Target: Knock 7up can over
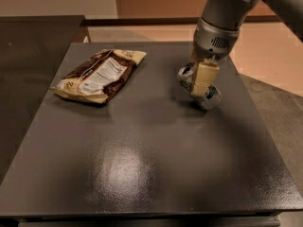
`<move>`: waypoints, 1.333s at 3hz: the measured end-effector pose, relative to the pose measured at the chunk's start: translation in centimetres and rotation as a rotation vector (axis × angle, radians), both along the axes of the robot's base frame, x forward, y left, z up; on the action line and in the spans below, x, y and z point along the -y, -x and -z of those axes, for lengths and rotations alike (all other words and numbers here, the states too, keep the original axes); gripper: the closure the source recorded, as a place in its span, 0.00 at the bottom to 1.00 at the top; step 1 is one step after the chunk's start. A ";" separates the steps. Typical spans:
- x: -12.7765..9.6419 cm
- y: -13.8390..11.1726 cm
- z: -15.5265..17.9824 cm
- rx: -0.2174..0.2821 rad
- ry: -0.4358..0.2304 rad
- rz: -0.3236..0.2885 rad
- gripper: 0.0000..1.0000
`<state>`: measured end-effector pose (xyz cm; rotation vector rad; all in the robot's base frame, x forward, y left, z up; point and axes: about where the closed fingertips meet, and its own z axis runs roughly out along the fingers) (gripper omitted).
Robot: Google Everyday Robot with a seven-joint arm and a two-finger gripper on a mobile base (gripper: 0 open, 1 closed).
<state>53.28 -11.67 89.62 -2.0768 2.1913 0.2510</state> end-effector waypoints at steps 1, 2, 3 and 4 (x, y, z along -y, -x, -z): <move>-1.3 0.7 0.3 0.006 0.072 -0.066 1.00; -2.7 1.0 0.7 0.002 0.110 -0.113 0.81; -3.8 1.0 1.3 0.002 0.141 -0.148 0.59; -4.5 1.0 2.1 0.001 0.160 -0.181 0.35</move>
Offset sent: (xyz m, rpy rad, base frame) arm -0.0396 0.0244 -0.0095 -0.2133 0.1177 0.1854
